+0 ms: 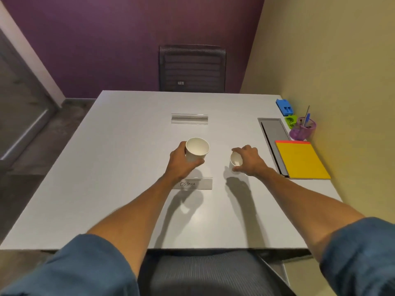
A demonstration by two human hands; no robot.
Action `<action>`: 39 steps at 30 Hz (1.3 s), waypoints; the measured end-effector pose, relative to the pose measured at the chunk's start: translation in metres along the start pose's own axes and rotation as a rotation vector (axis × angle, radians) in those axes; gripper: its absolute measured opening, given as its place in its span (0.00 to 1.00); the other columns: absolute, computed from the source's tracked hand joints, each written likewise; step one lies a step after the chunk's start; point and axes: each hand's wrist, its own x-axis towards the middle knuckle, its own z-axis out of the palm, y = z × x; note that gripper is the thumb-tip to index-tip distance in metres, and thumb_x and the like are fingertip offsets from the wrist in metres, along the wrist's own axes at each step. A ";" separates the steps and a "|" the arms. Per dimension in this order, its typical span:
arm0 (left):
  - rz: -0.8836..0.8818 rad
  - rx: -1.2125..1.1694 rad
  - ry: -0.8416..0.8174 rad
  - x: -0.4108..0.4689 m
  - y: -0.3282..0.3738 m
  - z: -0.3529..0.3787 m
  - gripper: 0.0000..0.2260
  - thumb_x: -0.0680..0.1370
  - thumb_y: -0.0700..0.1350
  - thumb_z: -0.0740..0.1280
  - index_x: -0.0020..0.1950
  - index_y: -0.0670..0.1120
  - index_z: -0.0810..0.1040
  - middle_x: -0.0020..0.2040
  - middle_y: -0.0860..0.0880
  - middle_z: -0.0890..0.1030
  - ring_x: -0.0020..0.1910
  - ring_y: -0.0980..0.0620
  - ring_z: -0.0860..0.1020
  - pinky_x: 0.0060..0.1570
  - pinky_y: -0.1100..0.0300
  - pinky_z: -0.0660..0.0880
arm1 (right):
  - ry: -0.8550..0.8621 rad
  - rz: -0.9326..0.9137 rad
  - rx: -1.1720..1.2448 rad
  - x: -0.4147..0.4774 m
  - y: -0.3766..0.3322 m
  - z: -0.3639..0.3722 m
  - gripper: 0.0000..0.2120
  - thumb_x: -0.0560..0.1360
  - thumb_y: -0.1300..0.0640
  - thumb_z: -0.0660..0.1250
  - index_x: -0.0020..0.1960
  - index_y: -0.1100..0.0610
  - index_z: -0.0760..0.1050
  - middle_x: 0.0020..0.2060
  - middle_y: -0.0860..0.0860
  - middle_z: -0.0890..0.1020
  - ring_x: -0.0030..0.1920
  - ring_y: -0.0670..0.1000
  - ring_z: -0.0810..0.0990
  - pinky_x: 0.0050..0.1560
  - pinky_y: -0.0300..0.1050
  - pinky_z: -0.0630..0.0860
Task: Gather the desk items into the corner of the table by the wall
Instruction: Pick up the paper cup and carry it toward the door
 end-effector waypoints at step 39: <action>-0.174 -0.071 0.356 -0.051 -0.006 -0.060 0.25 0.67 0.42 0.77 0.61 0.47 0.73 0.54 0.47 0.78 0.55 0.47 0.77 0.54 0.55 0.76 | -0.034 -0.463 -0.002 0.037 -0.133 -0.041 0.33 0.75 0.41 0.66 0.75 0.54 0.63 0.74 0.56 0.64 0.75 0.57 0.59 0.73 0.56 0.62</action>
